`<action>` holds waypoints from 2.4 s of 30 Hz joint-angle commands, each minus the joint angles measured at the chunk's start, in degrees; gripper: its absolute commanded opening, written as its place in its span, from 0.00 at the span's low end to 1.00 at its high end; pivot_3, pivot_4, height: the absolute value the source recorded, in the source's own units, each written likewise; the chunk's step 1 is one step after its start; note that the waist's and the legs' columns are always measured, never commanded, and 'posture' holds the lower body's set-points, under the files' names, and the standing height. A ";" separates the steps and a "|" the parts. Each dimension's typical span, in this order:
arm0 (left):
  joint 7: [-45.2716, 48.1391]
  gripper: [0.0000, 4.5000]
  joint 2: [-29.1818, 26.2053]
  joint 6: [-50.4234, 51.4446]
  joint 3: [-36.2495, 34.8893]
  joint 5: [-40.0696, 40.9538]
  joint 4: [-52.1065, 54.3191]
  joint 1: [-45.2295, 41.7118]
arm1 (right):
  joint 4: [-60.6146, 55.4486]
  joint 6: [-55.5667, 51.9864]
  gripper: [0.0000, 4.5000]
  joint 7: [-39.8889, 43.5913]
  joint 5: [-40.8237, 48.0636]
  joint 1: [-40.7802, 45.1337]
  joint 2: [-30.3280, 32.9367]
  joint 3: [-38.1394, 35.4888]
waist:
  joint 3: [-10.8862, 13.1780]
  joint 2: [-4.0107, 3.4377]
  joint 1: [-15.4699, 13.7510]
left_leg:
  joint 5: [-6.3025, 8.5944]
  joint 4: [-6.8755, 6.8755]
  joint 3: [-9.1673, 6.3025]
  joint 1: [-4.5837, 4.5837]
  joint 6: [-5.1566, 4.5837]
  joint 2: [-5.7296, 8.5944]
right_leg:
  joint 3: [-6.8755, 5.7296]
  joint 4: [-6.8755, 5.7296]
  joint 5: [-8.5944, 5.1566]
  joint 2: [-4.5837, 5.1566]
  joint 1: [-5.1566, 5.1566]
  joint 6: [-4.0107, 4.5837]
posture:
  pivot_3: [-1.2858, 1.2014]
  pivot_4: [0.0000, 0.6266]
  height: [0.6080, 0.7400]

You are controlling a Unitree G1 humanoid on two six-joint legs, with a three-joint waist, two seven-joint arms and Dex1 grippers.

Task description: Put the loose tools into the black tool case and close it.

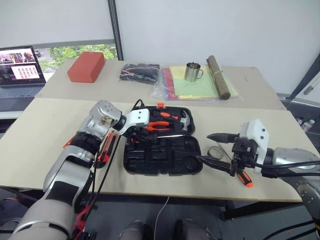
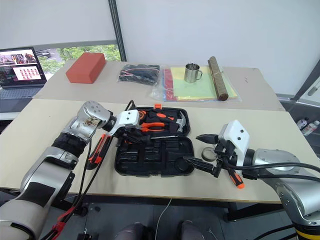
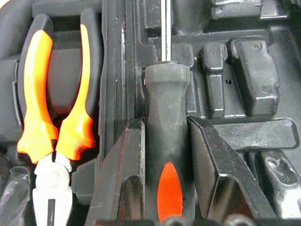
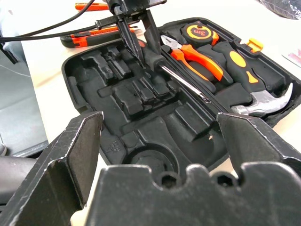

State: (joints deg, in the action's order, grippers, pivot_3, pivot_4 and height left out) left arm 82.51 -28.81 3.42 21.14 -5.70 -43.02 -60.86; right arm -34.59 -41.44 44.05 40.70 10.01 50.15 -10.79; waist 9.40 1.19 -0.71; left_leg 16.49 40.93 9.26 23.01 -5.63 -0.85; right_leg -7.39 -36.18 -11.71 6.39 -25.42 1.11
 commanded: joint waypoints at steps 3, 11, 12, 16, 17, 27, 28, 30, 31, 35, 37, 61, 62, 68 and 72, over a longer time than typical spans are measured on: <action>0.00 0.54 0.13 -0.39 -0.78 0.01 1.53 -0.59 | -1.55 0.18 1.00 -0.61 0.78 0.92 -0.10 -1.02 | 0.00 0.00 -0.06 | 0.00 0.01 0.00 -0.01 0.00 0.00 | 0.00 -0.01 0.00 0.01 0.02 0.00 | 0.52 0.24 0.97; 1.73 0.81 0.41 4.88 -2.25 2.69 4.32 -0.93 | -1.70 0.11 1.00 -0.88 1.11 0.70 -0.27 -1.08 | 0.00 0.00 0.00 | -0.01 0.16 -0.01 0.01 -0.04 0.00 | 0.05 -0.04 0.05 0.07 0.04 -0.11 | 0.52 0.24 0.97; 1.38 0.73 0.34 4.44 -2.00 2.27 4.36 -0.72 | -1.72 0.13 1.00 -0.91 1.15 0.70 -0.30 -1.08 | 0.00 0.00 0.00 | -0.01 0.15 -0.01 0.01 -0.04 0.00 | 0.06 -0.04 0.06 0.07 0.03 -0.10 | 0.52 0.24 0.97; 0.14 0.60 0.16 2.01 -0.58 0.07 3.30 -0.06 | -1.60 0.19 1.00 -1.10 1.35 0.91 -0.38 -1.07 | 0.00 0.00 0.00 | -0.01 0.13 -0.01 0.02 -0.05 0.00 | 0.06 -0.03 0.07 0.03 0.01 -0.07 | 0.52 0.24 0.97; 0.11 0.60 0.21 1.70 -0.29 -0.26 2.93 0.03 | -1.56 0.19 1.00 -1.15 1.39 1.00 -0.41 -1.07 | 0.00 0.00 -0.01 | -0.01 0.12 -0.01 0.02 -0.05 0.00 | 0.05 -0.03 0.07 0.02 0.01 -0.07 | 0.52 0.24 0.97; -0.24 0.15 0.95 0.41 0.15 -1.63 -0.48 -1.57 | -1.37 0.01 1.00 -2.06 2.09 1.38 -0.76 -1.43 | 0.00 0.00 0.00 | 0.01 0.13 -0.01 0.03 -0.07 0.01 | 0.04 -0.02 0.07 0.03 0.01 -0.07 | 0.52 0.24 0.97; -0.24 0.15 1.17 0.95 -0.13 -1.38 -0.81 -2.00 | -1.38 0.00 1.00 -2.15 2.13 1.35 -0.78 -1.46 | 0.00 0.00 -0.01 | 0.01 0.13 -0.01 0.03 -0.08 0.01 | 0.04 -0.02 0.07 0.03 0.01 -0.07 | 0.52 0.24 0.97; -0.12 0.15 1.46 2.12 -0.58 -1.02 -1.23 -2.80 | -1.38 0.02 1.00 -2.24 2.17 1.32 -0.79 -1.48 | 0.00 0.00 -0.06 | 0.01 0.13 -0.01 0.04 -0.08 0.01 | 0.03 -0.03 0.07 0.03 0.01 -0.07 | 0.52 0.24 0.97; -0.11 0.15 1.55 2.44 -0.66 -1.05 -1.44 -3.11 | -1.38 0.02 1.00 -2.27 2.19 1.30 -0.79 -1.48 | 0.00 0.00 -0.06 | 0.01 0.14 -0.01 0.05 -0.08 0.01 | 0.02 -0.03 0.07 0.03 0.00 -0.07 | 0.52 0.24 0.97; -0.20 0.15 1.62 1.30 -0.05 -1.89 -1.47 -2.91 | -1.34 0.07 1.00 -2.42 2.27 1.32 -0.93 -1.45 | 0.00 0.00 0.04 | 0.01 0.14 -0.01 0.09 -0.08 0.01 | 0.02 -0.02 0.07 0.01 -0.03 -0.08 | 0.52 0.24 0.97; -0.49 0.15 1.76 1.26 0.11 -2.12 -1.25 -2.54 | -1.32 0.11 1.00 -2.56 2.30 1.39 -1.06 -1.42 | 0.00 0.00 0.05 | 0.01 0.13 0.00 0.09 -0.08 0.01 | 0.02 -0.03 0.07 0.00 -0.05 -0.07 | 0.52 0.24 0.97; -0.53 0.02 2.19 6.03 -2.57 1.55 4.65 -2.03 | -1.80 -0.25 1.00 -3.68 3.71 0.53 -1.18 -2.45 | 0.00 0.00 0.00 | 0.01 0.25 -0.01 0.13 -0.09 0.02 | 0.03 -0.06 0.08 0.00 -0.04 -0.09 | 0.52 0.24 0.97; -0.79 0.02 2.27 5.35 -2.23 1.19 4.19 -1.96 | -1.75 -0.27 1.00 -3.70 3.78 0.56 -1.20 -2.47 | 0.00 0.00 0.02 | 0.01 0.25 -0.01 0.13 -0.09 0.02 | 0.03 -0.06 0.08 0.00 -0.04 -0.09 | 0.52 0.24 0.97; -4.47 0.02 3.17 0.98 1.04 -2.99 1.03 -0.61 | -1.90 -0.32 1.00 -4.05 4.15 0.58 -1.27 -2.40 | 0.00 0.00 -0.01 | 0.01 0.25 -0.01 0.12 -0.09 0.02 | 0.03 -0.06 0.08 0.00 -0.04 -0.09 | 0.52 0.24 0.97; -7.97 0.02 3.55 -3.79 3.97 -6.98 -0.96 1.30 | -1.59 -0.21 1.00 -4.22 3.84 0.68 -1.33 -2.09 | -0.02 -0.01 -0.20 | 0.02 0.26 -0.02 0.01 -0.10 0.02 | 0.01 -0.04 0.09 0.03 0.10 -0.09 | 0.52 0.24 0.97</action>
State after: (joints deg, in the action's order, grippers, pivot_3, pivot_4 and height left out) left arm 76.83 -25.62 1.79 22.68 -9.52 -42.43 -61.10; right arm -34.85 -41.72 40.33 44.08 10.21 48.93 -11.54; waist 9.38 1.18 -0.91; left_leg 16.52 41.18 9.24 22.96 -5.75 -0.83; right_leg -7.36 -36.21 -11.62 6.43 -25.25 1.02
